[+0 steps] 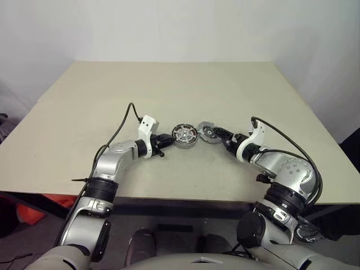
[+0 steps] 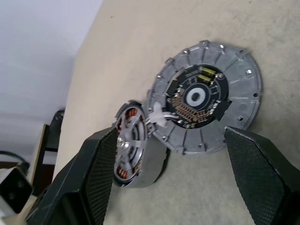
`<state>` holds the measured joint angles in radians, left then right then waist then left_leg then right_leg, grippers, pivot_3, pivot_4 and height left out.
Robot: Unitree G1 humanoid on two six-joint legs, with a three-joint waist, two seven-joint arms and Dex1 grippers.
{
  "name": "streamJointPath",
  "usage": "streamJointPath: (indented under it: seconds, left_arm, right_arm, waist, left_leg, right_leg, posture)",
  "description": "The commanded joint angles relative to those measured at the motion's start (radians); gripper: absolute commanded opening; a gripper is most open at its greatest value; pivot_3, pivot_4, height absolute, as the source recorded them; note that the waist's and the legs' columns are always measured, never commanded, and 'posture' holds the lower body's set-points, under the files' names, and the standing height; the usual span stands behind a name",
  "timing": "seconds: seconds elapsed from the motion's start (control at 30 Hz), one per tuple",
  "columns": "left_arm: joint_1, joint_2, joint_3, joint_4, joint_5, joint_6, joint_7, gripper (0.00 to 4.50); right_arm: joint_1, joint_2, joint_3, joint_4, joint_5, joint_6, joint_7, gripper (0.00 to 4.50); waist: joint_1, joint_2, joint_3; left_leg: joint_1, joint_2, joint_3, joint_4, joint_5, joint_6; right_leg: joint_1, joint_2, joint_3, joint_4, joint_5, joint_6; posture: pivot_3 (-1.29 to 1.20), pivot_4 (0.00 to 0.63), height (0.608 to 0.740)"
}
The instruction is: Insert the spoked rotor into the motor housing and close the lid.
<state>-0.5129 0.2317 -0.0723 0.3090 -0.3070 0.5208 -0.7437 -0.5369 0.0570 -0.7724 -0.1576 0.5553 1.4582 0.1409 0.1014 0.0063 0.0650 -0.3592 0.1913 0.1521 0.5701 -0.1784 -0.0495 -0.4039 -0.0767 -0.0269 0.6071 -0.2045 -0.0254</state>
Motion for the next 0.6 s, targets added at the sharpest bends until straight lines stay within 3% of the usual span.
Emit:
streamJointPath:
  seconds: [0.03, 0.23, 0.6]
  left_arm:
    - [-0.024, 0.001, 0.005, -0.027, -0.003, -0.003, 0.000, 1.37]
    - [-0.028, 0.014, 0.007, -0.027, -0.002, -0.001, -0.007, 1.37]
    - [-0.021, 0.018, 0.007, -0.035, -0.001, 0.002, 0.001, 1.37]
  right_arm:
    - [0.025, 0.018, 0.013, -0.006, 0.023, -0.025, -0.018, 3.67]
    - [0.064, 0.043, 0.033, 0.023, 0.027, -0.081, -0.036, 3.67]
    - [-0.027, 0.013, 0.037, 0.243, 0.064, -0.250, -0.062, 3.67]
  waist:
    - [0.000, 0.000, 0.000]
    - [-0.002, 0.000, 0.000]
    - [-0.006, 0.000, 0.000]
  left_leg:
    - [0.000, 0.000, 0.000, 0.000, 0.000, 0.000]
    - [0.000, 0.000, 0.000, 0.000, 0.000, 0.000]
    - [0.002, 0.000, 0.000, 0.000, 0.002, -0.004]
  right_leg:
    - [0.000, 0.000, 0.000, 0.000, 0.000, 0.000]
    - [0.000, 0.000, 0.000, 0.000, 0.000, 0.000]
    - [0.000, 0.000, 0.000, 0.000, 0.000, 0.001]
  posture:
    - [0.00, 0.000, 0.740]
    - [0.00, 0.000, 0.740]
    - [0.00, 0.000, 0.740]
